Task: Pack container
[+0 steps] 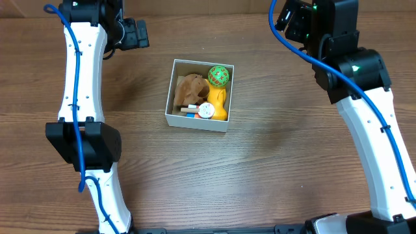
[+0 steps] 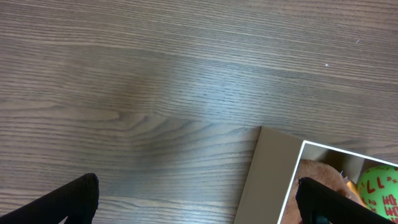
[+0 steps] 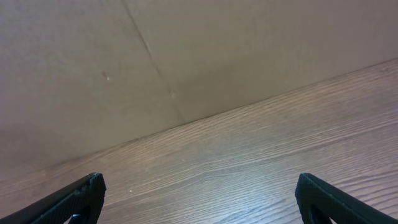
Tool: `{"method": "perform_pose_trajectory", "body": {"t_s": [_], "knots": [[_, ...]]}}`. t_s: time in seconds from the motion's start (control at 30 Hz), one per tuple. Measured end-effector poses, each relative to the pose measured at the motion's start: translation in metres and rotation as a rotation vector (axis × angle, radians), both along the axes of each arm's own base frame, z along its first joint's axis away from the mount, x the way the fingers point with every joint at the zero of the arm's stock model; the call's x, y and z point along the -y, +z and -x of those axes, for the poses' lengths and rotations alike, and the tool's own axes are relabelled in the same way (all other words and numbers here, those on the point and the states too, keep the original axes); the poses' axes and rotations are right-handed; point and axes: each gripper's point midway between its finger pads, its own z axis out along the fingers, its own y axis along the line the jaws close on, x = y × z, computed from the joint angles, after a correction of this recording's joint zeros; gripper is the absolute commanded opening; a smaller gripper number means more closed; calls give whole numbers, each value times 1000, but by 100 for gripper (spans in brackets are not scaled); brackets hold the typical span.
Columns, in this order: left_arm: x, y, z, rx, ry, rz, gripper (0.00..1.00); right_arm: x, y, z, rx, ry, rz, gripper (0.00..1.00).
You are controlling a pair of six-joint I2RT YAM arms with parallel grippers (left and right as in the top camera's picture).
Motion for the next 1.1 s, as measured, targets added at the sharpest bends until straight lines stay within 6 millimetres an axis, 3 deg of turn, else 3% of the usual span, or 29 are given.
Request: {"method": "perform_pose_trajectory", "body": {"t_s": [0.43,0.53,0.67,0.77,0.83,0.87,0.93,1.0,1.1], "knots": [[0,0,0,0,0,0,100,15,-5,5,-31,-47,94,100],[0,0,0,0,0,0,100,18,5,11,-9,-53,94,100],[0,0,0,0,0,0,100,28,77,55,189,-54,34,100],[0,0,0,0,0,0,100,47,156,129,449,-58,-32,100],[0,0,0,0,0,0,100,63,190,187,613,-65,-61,100],[0,0,0,0,0,0,100,70,198,214,683,-68,-72,100],[0,0,0,0,0,-1,100,82,197,251,770,-83,-81,100],[0,0,0,0,0,0,100,92,172,277,805,-106,-77,100],[0,0,0,0,0,0,100,97,115,279,776,-126,-49,100]]}}
